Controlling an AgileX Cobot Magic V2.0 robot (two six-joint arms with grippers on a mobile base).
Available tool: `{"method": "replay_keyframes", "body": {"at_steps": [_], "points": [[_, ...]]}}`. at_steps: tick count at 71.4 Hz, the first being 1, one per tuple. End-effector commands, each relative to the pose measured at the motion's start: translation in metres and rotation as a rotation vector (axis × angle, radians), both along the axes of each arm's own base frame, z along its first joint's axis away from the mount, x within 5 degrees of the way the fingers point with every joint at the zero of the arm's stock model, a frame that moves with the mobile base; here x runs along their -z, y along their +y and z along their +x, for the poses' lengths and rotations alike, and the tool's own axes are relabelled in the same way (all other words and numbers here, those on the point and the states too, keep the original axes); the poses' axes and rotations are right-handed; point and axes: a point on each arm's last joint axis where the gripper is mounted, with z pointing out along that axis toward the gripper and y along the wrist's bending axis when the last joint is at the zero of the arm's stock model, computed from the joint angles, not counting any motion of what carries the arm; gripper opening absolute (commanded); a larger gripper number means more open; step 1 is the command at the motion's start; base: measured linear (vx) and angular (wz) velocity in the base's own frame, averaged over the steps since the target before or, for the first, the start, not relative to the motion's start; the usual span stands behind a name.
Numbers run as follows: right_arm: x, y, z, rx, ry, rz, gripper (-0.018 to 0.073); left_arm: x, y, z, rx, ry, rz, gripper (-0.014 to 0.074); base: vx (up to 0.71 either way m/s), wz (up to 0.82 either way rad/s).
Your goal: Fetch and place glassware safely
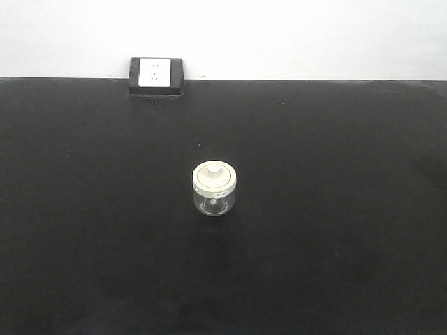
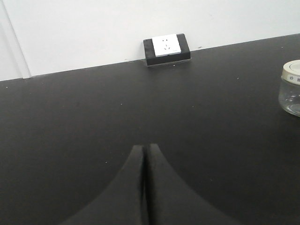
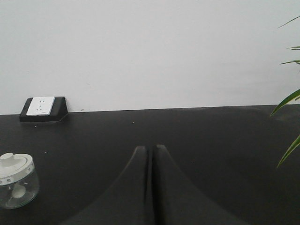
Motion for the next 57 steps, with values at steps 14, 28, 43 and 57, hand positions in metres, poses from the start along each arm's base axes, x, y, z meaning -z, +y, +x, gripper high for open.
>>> {"method": "replay_keyframes", "body": {"at_steps": [14, 28, 43, 57], "points": [[-0.008, 0.004, -0.001, 0.020, -0.027, -0.057, -0.0001, 0.002, 0.000, 0.001, -0.001, -0.057, -0.017, -0.0007, 0.00, 0.00], [0.015, 0.004, 0.006, 0.079, -0.034, 0.001, -0.0001, 0.002, 0.000, 0.001, -0.001, -0.057, -0.017, -0.0007, 0.00, 0.00], [0.044, 0.004, 0.010, 0.076, -0.032, 0.007, -0.0001, 0.002, 0.000, 0.001, -0.001, -0.057, -0.017, -0.0007, 0.00, 0.00], [0.062, 0.004, 0.009, 0.075, -0.007, 0.007, -0.0001, 0.002, 0.000, 0.001, -0.001, -0.057, -0.017, -0.0007, 0.00, 0.00]]}}
